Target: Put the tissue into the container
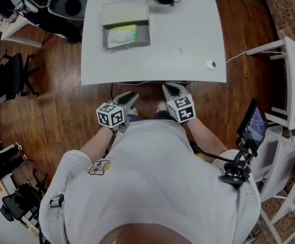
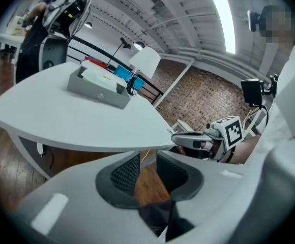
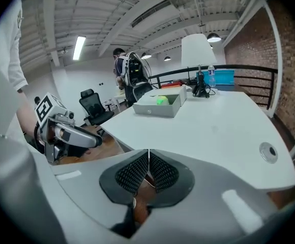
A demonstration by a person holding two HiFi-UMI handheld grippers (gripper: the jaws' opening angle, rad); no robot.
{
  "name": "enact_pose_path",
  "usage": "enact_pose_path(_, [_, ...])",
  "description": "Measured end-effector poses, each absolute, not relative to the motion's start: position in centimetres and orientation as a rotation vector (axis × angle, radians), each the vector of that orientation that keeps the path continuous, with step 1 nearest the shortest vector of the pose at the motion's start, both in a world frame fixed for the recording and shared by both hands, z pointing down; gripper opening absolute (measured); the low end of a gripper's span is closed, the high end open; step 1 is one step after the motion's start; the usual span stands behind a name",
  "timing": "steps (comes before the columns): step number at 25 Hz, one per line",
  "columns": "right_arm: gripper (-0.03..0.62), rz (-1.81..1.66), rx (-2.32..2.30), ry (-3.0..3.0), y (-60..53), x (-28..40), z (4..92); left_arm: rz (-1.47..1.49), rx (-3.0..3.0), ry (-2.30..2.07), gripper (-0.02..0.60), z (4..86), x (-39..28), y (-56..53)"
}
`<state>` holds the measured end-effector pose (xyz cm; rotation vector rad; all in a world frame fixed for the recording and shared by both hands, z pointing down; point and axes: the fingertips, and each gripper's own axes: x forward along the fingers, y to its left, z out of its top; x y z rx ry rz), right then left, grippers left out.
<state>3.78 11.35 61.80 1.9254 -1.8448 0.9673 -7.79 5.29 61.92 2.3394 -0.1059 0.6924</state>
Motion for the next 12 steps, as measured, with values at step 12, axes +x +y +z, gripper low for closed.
enact_pose_path(12, [0.000, 0.952, 2.014, -1.686, 11.2, 1.5, 62.3, 0.672, 2.423, 0.098, 0.103, 60.2, -9.5, 5.9])
